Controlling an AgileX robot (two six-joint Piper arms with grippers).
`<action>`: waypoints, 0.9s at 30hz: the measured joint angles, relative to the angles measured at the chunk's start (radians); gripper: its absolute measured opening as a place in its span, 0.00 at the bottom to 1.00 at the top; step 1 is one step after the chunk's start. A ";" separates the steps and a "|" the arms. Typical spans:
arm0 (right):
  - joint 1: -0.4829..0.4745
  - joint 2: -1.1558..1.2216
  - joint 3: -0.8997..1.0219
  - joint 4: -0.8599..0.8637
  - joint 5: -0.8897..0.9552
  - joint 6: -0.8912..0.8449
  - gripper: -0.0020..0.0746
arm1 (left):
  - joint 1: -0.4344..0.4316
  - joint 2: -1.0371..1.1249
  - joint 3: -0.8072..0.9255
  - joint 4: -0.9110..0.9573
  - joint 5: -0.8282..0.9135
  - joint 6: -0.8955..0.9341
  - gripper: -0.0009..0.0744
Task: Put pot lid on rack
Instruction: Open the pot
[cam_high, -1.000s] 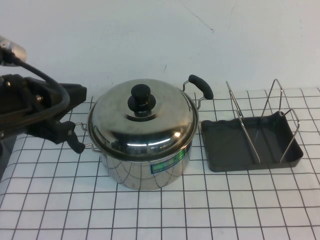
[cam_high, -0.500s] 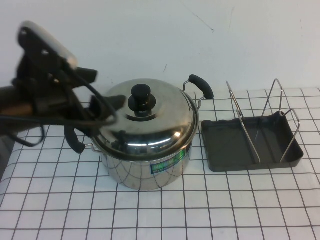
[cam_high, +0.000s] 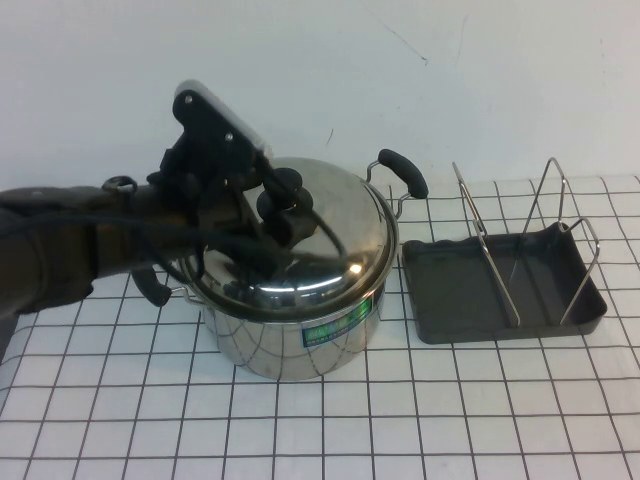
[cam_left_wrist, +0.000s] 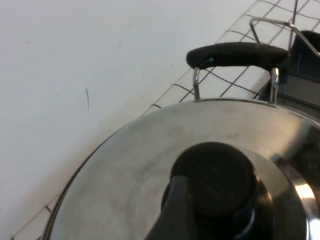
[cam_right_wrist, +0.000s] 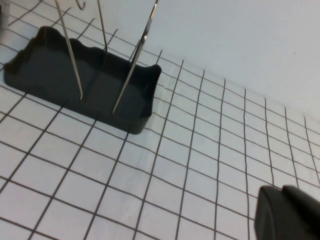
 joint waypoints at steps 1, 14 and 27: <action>0.000 0.000 0.000 0.000 0.000 0.000 0.02 | 0.000 0.009 -0.015 -0.002 -0.006 -0.027 0.81; 0.000 0.000 0.000 0.000 0.000 0.000 0.02 | -0.004 0.047 -0.089 -0.005 -0.081 -0.202 0.81; 0.000 0.000 0.000 0.000 0.000 0.000 0.02 | -0.006 0.109 -0.089 -0.008 -0.054 -0.225 0.67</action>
